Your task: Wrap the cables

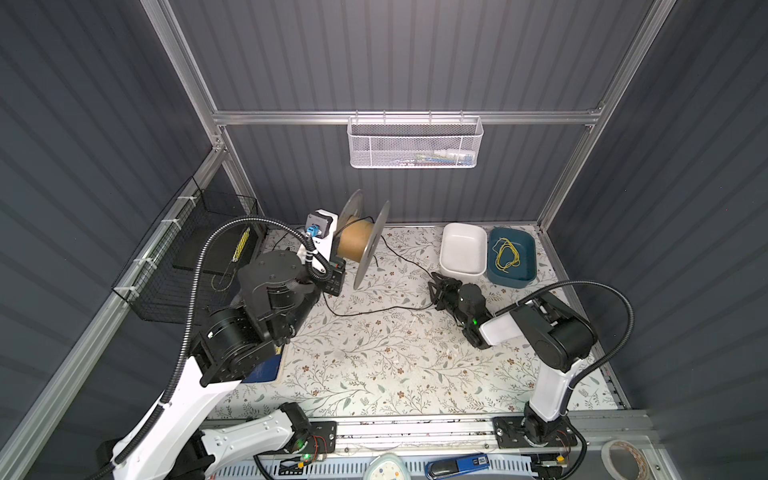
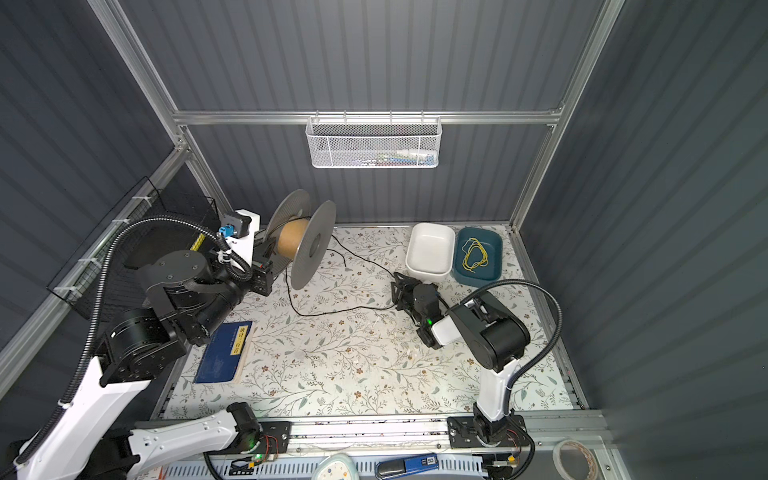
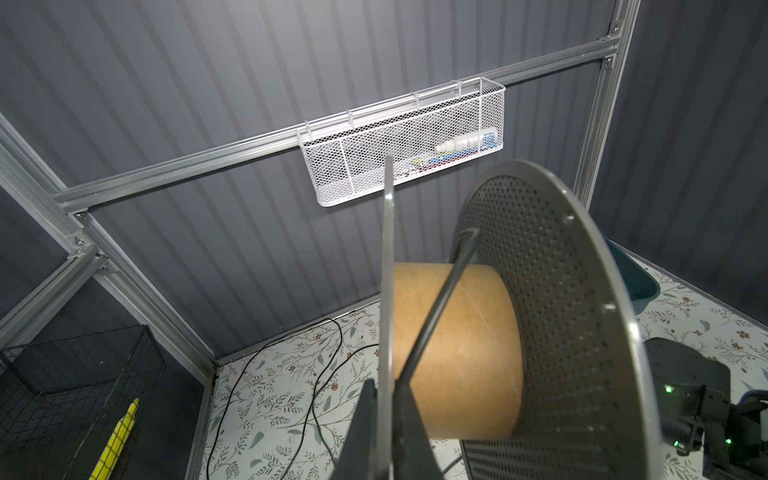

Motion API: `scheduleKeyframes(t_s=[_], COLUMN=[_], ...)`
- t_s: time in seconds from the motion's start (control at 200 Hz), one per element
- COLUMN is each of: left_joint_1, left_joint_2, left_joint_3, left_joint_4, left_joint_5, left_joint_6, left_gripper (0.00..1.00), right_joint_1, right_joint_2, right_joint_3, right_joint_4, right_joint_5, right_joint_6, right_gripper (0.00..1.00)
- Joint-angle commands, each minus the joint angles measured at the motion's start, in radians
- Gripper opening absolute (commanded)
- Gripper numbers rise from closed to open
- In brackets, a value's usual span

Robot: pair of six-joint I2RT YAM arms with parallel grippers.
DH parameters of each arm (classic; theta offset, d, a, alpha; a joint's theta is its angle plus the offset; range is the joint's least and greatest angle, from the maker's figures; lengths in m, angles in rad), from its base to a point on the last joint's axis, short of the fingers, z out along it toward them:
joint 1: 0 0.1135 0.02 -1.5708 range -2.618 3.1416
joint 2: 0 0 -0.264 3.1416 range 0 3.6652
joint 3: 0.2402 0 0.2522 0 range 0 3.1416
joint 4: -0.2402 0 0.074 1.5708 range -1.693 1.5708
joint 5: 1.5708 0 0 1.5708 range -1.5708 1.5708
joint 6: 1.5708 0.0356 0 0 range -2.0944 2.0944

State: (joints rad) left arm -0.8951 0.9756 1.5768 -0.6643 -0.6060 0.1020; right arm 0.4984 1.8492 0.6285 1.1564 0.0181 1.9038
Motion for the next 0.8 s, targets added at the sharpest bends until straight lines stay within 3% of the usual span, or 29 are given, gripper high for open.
scheduleKeyframes(t_s=[0.0, 0.22, 0.495, 0.795], left_joint_1=[0.001, 0.002, 0.001, 0.002], left_joint_2=[-0.054, -0.082, -0.116, -0.163], left_joint_3=[0.067, 0.101, 0.107, 0.134], left_joint_4=[0.064, 0.023, 0.004, -0.025], left_joint_5=[-0.026, -0.052, -0.142, -0.202], left_joint_6=[0.011, 0.016, 0.053, 0.061], left_gripper=[0.0, 0.0, 0.0, 0.0], right_joint_1=[-0.031, -0.08, -0.131, -0.222], right_joint_2=[-0.013, -0.084, -0.395, -0.628], right_joint_3=[0.055, 0.092, 0.092, 0.121], right_joint_4=[-0.059, -0.081, -0.302, -0.496], right_joint_5=[0.013, 0.034, 0.048, 0.059], right_joint_6=[-0.077, -0.189, -0.461, -0.633], right_gripper=[0.3, 0.26, 0.26, 0.23])
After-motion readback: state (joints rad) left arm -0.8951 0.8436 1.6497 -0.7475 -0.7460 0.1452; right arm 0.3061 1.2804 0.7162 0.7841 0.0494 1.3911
